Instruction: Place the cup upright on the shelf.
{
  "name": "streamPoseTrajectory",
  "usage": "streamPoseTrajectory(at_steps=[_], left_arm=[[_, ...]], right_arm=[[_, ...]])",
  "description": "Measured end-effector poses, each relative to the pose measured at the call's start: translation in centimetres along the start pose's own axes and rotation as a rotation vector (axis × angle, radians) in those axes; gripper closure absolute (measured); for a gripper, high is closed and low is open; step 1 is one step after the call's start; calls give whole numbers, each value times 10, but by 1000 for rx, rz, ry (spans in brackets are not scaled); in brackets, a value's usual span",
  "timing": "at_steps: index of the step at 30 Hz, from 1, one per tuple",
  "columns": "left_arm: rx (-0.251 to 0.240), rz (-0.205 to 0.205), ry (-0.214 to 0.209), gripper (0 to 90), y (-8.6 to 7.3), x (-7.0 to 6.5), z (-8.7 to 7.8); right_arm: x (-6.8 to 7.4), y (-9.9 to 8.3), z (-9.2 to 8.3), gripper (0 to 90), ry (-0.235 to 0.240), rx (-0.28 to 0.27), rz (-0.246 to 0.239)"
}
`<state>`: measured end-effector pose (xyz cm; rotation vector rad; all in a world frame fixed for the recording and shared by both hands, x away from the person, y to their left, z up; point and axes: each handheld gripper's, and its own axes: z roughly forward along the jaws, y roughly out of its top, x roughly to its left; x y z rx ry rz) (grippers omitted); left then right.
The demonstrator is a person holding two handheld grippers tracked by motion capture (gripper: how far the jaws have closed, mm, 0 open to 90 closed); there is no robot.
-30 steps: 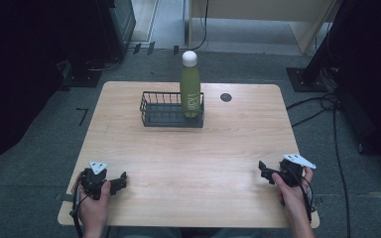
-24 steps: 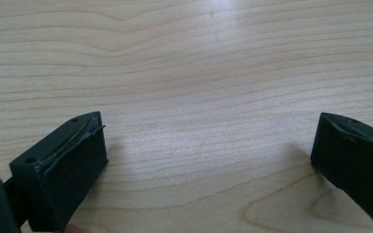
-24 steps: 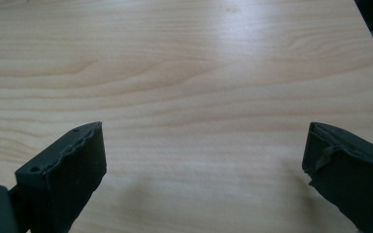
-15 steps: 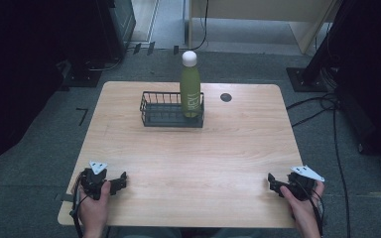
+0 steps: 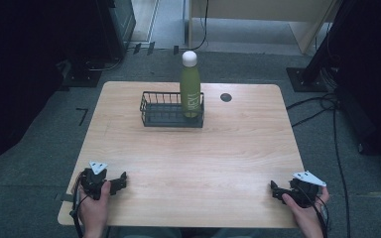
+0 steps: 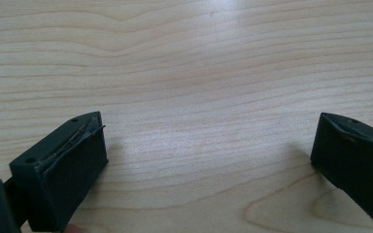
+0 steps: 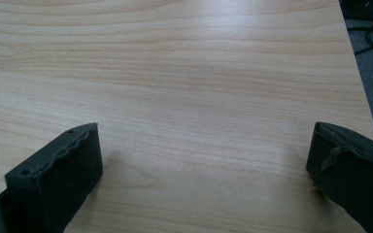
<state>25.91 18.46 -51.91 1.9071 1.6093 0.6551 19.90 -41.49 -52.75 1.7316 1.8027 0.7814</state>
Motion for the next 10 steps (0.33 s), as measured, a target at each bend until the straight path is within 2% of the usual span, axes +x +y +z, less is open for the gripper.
streamPoseTrajectory(at_steps=[3,10], left_arm=[[0,0,0,0,0,0,0],[0,-1,0,0,0,0,0]], right_arm=[[2,2,2,0,-12,0,11],[1,3,3,0,-6,3,4]])
